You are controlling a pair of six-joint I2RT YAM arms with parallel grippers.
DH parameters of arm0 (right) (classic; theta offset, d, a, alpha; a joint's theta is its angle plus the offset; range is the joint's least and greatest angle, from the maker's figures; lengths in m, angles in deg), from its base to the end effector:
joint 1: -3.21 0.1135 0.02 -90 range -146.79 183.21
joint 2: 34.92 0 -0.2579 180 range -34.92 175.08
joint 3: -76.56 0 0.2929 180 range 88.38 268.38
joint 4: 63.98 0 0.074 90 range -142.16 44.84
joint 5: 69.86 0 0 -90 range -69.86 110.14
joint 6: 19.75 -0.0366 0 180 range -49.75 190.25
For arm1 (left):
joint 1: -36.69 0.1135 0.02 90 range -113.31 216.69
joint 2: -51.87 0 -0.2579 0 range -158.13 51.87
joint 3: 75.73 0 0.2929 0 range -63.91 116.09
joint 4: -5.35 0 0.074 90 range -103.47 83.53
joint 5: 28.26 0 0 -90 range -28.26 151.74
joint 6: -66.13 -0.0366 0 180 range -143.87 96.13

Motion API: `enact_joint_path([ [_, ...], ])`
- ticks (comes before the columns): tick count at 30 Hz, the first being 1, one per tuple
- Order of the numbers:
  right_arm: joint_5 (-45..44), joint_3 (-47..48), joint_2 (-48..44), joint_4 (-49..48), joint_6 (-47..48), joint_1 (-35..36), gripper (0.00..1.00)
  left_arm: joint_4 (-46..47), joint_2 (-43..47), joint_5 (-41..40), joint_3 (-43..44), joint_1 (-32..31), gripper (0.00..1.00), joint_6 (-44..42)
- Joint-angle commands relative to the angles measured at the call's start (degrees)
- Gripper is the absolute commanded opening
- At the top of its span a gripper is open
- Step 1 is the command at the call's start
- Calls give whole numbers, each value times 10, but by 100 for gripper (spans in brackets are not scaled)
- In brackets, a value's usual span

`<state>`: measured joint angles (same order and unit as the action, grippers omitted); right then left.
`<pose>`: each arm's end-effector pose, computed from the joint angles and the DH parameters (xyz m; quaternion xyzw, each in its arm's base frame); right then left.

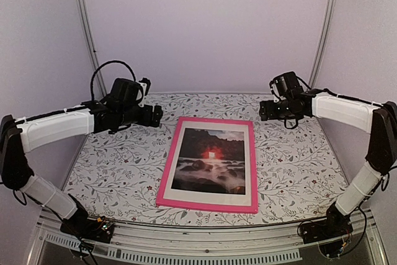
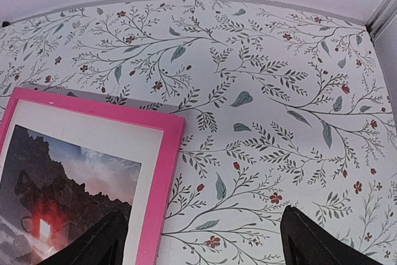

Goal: Put the photo into the frame
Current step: Reset both arms

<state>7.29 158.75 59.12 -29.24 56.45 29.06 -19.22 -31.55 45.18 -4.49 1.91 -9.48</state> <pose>0.3637 0.1672 0.2309 -0.0558 0.9225 0.0268 0.3810 0.3050 -0.1992 0.2426 0.0931 0.8821 -0.0674 0.4568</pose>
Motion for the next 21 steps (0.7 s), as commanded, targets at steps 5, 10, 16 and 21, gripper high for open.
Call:
enact_joint_path([
  [5,-6,-74,-147,-67,43,-2,93,37,123,-61,-26,74,100,-38],
  [10,-3,-79,-170,-24,40,-2,94,42,170,-67,-38,90,100,-59],
  [16,9,-126,-228,-43,27,-2,99,41,205,-47,-62,90,100,-84],
  [21,12,-152,-273,-54,23,-2,99,67,238,-38,-95,90,100,-86],
])
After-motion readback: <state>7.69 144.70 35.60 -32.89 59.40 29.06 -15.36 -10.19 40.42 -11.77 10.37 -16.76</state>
